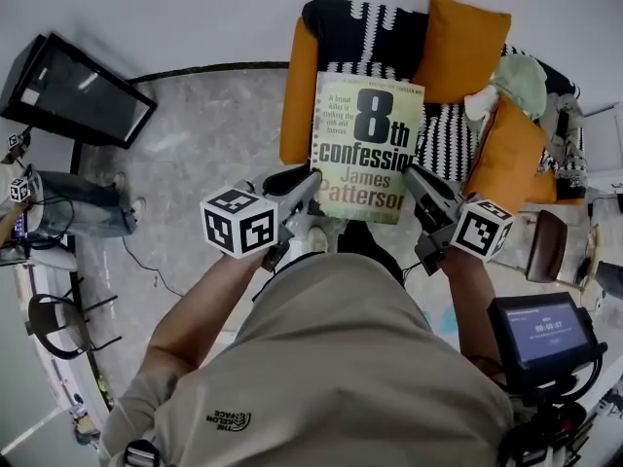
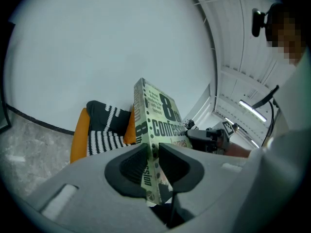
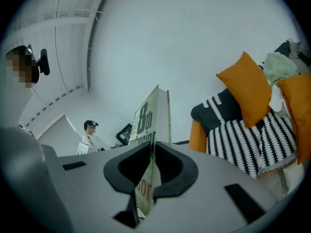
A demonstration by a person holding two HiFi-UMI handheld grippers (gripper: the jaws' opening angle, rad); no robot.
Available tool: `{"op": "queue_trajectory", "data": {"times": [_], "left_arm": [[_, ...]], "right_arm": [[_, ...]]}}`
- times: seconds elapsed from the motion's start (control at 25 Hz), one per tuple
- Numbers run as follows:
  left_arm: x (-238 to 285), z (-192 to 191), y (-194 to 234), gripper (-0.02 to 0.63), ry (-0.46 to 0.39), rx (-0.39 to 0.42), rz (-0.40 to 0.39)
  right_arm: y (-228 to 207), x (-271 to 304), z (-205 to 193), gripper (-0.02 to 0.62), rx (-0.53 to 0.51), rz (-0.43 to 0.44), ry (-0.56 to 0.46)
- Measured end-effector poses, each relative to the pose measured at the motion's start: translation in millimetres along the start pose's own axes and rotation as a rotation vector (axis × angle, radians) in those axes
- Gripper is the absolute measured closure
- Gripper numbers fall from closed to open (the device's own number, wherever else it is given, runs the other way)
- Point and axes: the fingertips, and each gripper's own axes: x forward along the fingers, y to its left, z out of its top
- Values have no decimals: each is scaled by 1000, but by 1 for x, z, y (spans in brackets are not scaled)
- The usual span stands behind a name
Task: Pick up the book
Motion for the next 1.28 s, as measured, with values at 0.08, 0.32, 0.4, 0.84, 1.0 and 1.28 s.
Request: {"op": "queue_trajectory", "data": {"times": [0.08,0.32,0.4,0.84,1.0,1.28], "left_arm": [[0,0,0,527,-1,-3,-1],[1,0,0,528,1,-10,-11],[-1,1,0,528,1,-10,-11],[-4,3,0,528,6,-8,-9],[-2,3,-1,528,9,-6,-10],[-1,3,0,528,18,-11,-13]], "right_arm": [[0,0,-1,554,2,-1,1],[2,0,3,554,-9,0,-6],[3,0,3,554,-11,-1,-5],[4,-1,0,555,-28,-4,-7],[4,-3,0,555,-24,-8,-9],[5,-3,0,555,-16,-13,-17]]}}
